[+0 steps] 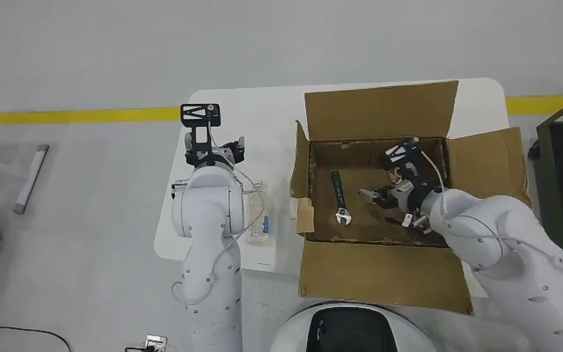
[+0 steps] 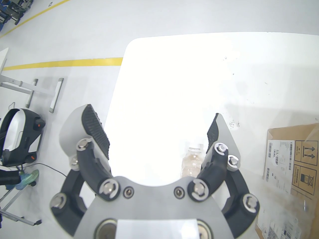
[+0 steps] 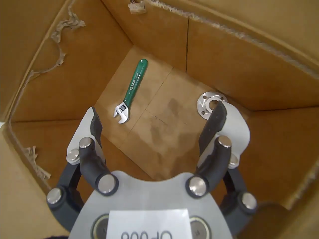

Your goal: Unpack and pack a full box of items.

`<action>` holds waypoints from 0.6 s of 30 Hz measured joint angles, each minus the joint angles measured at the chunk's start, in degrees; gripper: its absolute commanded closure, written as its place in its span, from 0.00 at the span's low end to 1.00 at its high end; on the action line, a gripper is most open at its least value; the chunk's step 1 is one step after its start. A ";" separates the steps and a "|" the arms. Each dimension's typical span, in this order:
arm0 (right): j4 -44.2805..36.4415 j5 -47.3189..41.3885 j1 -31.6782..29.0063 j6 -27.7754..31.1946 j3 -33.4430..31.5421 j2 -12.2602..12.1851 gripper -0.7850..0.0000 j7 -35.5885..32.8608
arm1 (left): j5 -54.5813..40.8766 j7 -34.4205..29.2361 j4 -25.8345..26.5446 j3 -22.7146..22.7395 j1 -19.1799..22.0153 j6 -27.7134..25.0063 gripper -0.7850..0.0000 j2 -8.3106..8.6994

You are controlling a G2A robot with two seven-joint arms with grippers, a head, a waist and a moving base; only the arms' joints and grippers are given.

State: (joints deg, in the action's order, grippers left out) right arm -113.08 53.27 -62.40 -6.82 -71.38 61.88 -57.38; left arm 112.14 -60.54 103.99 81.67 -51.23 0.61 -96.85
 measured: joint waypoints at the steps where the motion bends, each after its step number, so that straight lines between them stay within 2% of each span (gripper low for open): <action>1: 1.09 0.87 1.07 -0.94 1.42 0.26 0.00 -0.08 | 0.00 0.00 0.00 0.00 0.00 0.00 0.00 0.00; 5: 4.94 1.54 4.75 -2.78 5.55 1.17 0.00 -0.19 | 0.00 0.00 0.00 0.00 0.00 0.00 0.00 0.00; 18: 5.09 2.11 4.46 -2.56 5.89 1.20 0.00 0.47 | 0.00 0.00 0.00 0.00 0.00 0.00 0.00 0.00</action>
State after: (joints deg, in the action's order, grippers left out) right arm -107.99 55.39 -57.94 -9.37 -65.48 63.08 -56.91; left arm 112.14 -60.54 103.99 81.67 -51.23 0.61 -96.85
